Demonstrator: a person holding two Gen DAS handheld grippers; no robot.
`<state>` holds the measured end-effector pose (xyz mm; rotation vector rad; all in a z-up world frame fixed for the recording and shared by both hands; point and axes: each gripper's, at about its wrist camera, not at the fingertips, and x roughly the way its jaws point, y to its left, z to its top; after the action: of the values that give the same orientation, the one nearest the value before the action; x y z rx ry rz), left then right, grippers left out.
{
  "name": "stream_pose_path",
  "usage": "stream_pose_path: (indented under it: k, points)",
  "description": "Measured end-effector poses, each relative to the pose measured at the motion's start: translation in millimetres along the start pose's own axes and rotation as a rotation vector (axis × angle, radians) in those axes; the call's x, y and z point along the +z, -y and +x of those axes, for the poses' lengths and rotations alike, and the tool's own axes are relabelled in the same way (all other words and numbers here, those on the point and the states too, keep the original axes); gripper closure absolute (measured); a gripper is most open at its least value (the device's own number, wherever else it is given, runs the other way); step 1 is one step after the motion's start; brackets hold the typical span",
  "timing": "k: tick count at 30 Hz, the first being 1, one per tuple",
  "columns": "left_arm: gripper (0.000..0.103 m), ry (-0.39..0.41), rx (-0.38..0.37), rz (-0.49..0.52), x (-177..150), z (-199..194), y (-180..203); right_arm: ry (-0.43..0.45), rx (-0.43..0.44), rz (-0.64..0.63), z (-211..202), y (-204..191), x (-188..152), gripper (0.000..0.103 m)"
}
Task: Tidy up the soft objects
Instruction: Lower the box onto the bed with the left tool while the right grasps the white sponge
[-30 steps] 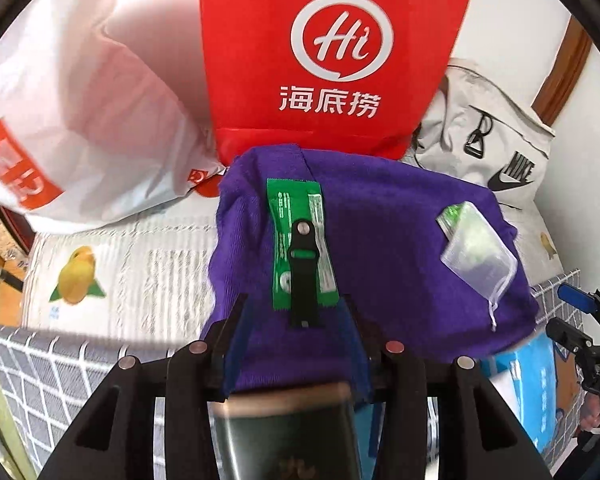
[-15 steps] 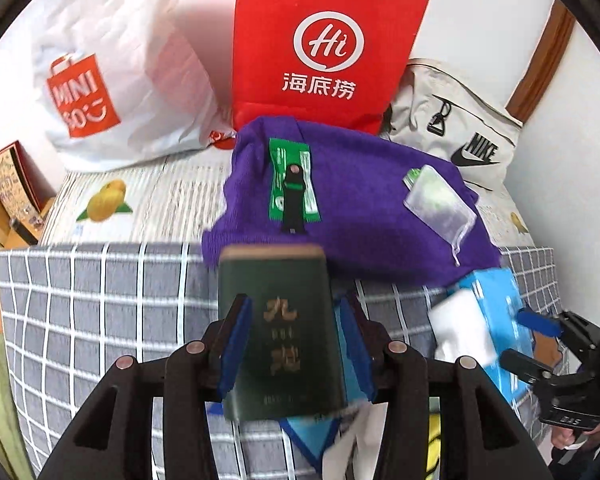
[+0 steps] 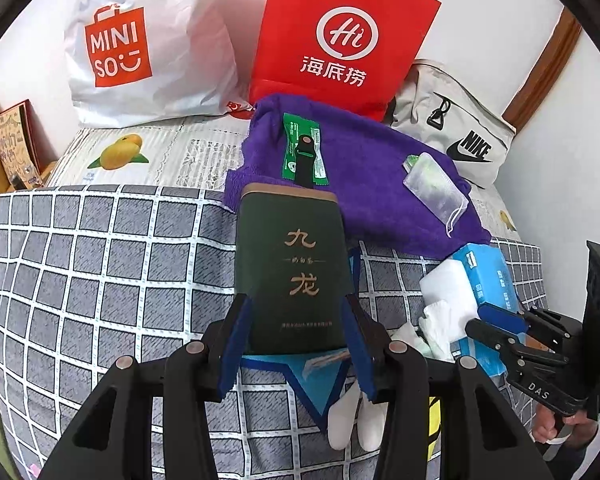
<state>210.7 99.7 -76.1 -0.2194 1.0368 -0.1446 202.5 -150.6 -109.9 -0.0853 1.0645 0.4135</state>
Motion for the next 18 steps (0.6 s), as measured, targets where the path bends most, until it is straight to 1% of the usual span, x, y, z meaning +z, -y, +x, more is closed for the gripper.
stream_pose_path:
  k: [4,6,11,13,18]
  points:
    - [0.059,-0.004,-0.014,-0.009,-3,1,-2,-0.008,-0.039,0.002,2,-3,1,0.071]
    - [0.059,-0.005,-0.027,-0.018,-4,3,-3,-0.005,-0.025,-0.003,3,-6,1,0.069]
    - [0.059,-0.005,-0.04,-0.027,-5,5,-5,0.011,-0.009,-0.028,0,-14,2,0.069]
    - [0.059,-0.005,-0.042,-0.036,-6,5,-7,0.011,-0.032,-0.026,-2,-12,2,0.069]
    - [0.059,0.002,-0.041,-0.04,-6,3,-11,-0.008,-0.052,0.004,-3,-1,-2,0.069]
